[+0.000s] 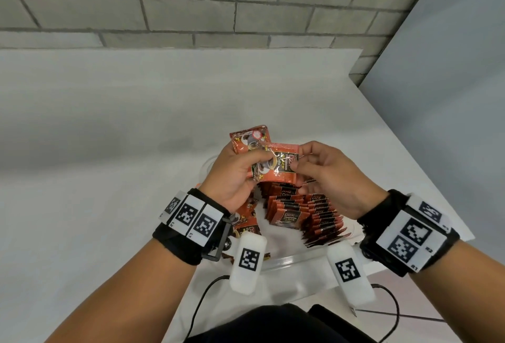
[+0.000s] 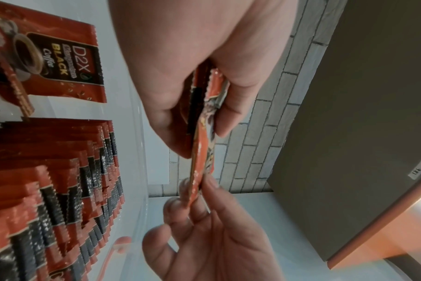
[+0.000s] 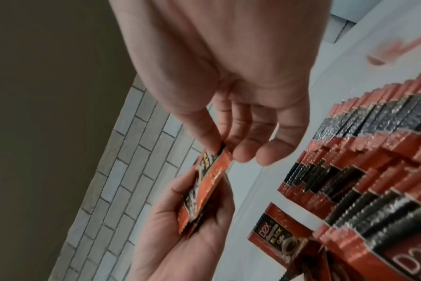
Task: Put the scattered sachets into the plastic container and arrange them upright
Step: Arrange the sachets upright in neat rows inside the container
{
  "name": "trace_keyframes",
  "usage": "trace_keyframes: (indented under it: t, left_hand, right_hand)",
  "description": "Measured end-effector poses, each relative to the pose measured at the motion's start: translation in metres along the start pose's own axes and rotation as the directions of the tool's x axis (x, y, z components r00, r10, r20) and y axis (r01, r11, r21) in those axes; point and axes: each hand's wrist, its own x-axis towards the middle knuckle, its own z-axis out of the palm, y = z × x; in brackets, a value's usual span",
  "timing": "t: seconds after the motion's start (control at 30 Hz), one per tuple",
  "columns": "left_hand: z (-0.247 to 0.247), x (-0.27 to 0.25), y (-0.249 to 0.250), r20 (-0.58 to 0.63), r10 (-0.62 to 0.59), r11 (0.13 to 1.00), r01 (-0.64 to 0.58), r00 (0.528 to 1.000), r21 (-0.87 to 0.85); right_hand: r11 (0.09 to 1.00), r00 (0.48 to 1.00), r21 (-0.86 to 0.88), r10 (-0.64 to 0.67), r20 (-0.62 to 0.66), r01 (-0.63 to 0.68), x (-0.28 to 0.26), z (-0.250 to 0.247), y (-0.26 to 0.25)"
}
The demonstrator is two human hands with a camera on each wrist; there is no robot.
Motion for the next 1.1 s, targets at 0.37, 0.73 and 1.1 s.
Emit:
trace_keyframes:
  t: [0.37, 0.73, 1.1]
  left_hand:
    - [-0.014, -0.002, 0.003, -0.103, -0.027, 0.997, 0.020, 0.994, -0.073]
    - [-0.014, -0.002, 0.004, -0.092, -0.047, 0.993, 0.036, 0.995, -0.114]
    - [-0.017, -0.001, 0.001, -0.070, -0.054, 0.993, 0.046, 0.996, -0.108]
  right_hand:
    - [0.588, 0.942, -0.747, -0.084, 0.325, 0.311, -0.020, -0.021, 0.010]
    - [-0.041, 0.895, -0.897, 0.103, 0.434, 0.440, -0.003, 0.014, 0.020]
    - [-0.141, 0.899, -0.890, 0.140, 0.416, 0.434, 0.005, 0.020, 0.022]
